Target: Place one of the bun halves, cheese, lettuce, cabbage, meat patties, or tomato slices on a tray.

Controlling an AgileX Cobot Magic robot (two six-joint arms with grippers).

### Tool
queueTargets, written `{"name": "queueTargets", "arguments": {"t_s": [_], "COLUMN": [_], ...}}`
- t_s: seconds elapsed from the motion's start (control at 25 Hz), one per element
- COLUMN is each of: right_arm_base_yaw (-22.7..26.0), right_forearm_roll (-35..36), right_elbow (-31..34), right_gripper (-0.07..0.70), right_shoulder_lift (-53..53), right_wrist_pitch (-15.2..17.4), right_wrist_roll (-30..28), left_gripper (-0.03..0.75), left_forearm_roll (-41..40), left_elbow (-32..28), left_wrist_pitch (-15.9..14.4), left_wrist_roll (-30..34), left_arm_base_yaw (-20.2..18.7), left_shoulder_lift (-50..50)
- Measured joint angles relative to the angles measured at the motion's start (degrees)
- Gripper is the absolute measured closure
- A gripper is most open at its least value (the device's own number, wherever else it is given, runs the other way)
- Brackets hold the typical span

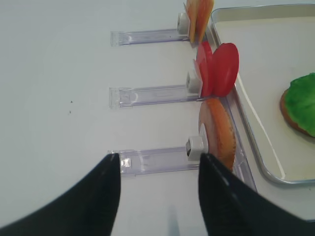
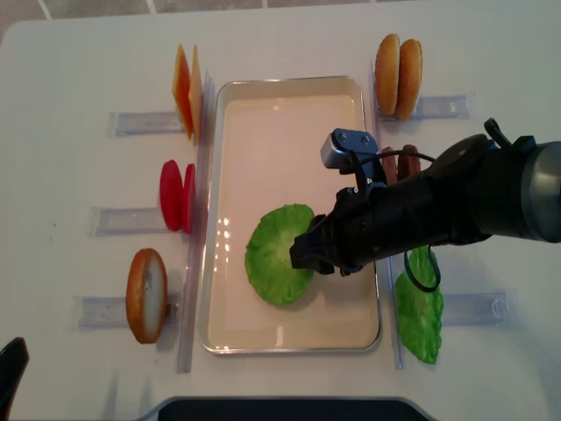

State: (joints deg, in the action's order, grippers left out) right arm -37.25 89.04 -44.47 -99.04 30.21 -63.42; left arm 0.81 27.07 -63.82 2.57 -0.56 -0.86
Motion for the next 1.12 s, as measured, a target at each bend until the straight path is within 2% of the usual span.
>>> {"name": "queueTargets", "arguments": {"t_s": [0.12,0.32,0.4,0.52,0.72,0.92,1.0,1.12], "right_arm_base_yaw": [-2.39,-2.84,-2.84,-2.84,-2.84,-2.84,-2.84,-2.84], "right_forearm_roll": [-0.53,-2.76,-6.67,-15.51,-28.39,-33.11,-36.81,-46.57], "right_elbow": [0.0,0.0,0.0,0.0,0.0,0.0,0.0,0.0], "right_gripper": [0.341,0.341,0.341,0.341,0.341,0.345,0.349,0.349], "right_shoulder_lift": [2.09,4.26,4.53,5.01,8.48,14.17,16.8,21.03], "right_wrist_pitch": [-4.43,-8.26,-9.38,-10.54,-11.23,-10.9,-9.81,-6.66], "right_wrist_roll": [1.12,4.46,7.91,16.04,26.42,30.42,33.14,42.34], "left_gripper": [0.325,0.325,0.325,0.325,0.325,0.325,0.325,0.325], "left_forearm_roll": [0.0,0.0,0.0,0.0,0.0,0.0,0.0,0.0], "left_elbow": [0.0,0.0,0.0,0.0,0.0,0.0,0.0,0.0], "left_wrist_pitch": [0.0,0.0,0.0,0.0,0.0,0.0,0.0,0.0], "left_wrist_roll": [0.0,0.0,0.0,0.0,0.0,0.0,0.0,0.0], "left_arm_base_yaw": [0.0,0.0,0.0,0.0,0.0,0.0,0.0,0.0], "left_shoulder_lift": [0.0,0.0,0.0,0.0,0.0,0.0,0.0,0.0]}}
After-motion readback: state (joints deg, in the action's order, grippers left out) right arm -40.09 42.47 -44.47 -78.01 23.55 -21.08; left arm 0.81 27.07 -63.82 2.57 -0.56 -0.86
